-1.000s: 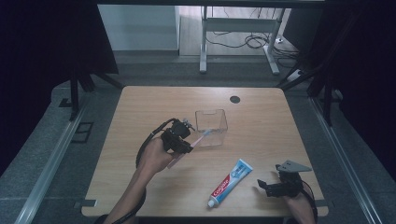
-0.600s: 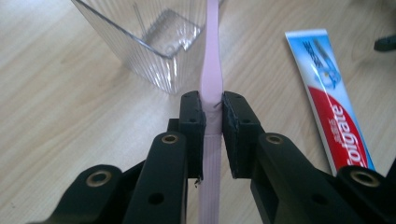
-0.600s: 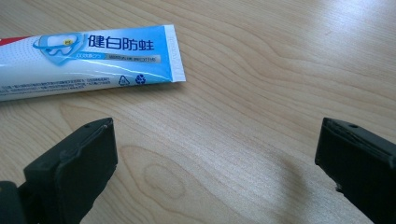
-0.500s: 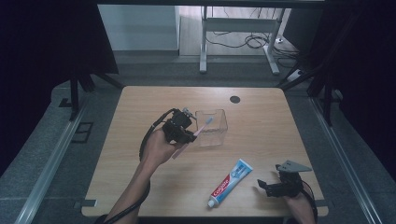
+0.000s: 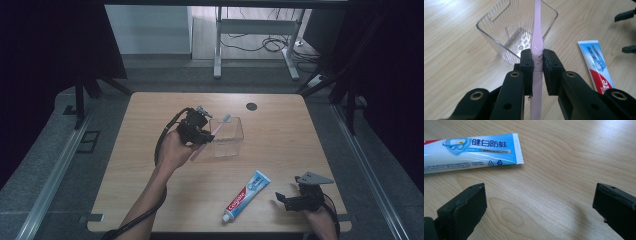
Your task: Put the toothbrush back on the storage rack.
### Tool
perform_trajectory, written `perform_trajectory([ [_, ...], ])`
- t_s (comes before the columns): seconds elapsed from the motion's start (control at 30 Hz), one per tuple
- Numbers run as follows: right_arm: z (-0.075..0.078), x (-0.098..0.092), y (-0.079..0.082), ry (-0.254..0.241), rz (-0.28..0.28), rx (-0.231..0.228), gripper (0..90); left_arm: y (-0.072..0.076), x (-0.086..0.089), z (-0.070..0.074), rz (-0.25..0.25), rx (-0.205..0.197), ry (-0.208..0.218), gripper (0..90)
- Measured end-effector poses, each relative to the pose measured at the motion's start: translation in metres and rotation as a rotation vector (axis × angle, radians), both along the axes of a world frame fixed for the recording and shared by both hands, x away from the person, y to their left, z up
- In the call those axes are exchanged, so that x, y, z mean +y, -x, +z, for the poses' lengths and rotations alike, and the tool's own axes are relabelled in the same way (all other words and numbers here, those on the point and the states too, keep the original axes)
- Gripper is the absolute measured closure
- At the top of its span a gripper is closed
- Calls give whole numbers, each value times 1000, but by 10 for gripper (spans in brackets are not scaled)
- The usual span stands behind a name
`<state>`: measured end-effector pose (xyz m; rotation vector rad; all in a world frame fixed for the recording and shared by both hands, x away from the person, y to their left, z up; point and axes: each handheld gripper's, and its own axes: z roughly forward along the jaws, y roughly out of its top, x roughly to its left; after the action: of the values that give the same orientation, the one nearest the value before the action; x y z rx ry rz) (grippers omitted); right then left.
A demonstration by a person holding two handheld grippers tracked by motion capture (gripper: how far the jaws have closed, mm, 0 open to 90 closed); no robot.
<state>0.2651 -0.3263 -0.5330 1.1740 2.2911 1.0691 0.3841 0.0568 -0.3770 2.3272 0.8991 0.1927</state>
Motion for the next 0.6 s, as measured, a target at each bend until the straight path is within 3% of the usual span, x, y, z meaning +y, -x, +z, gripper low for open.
perform_trajectory([
  [0.6,0,0,0,-5,2,2,0,-17,-11,15,28,-66,64,789],
])
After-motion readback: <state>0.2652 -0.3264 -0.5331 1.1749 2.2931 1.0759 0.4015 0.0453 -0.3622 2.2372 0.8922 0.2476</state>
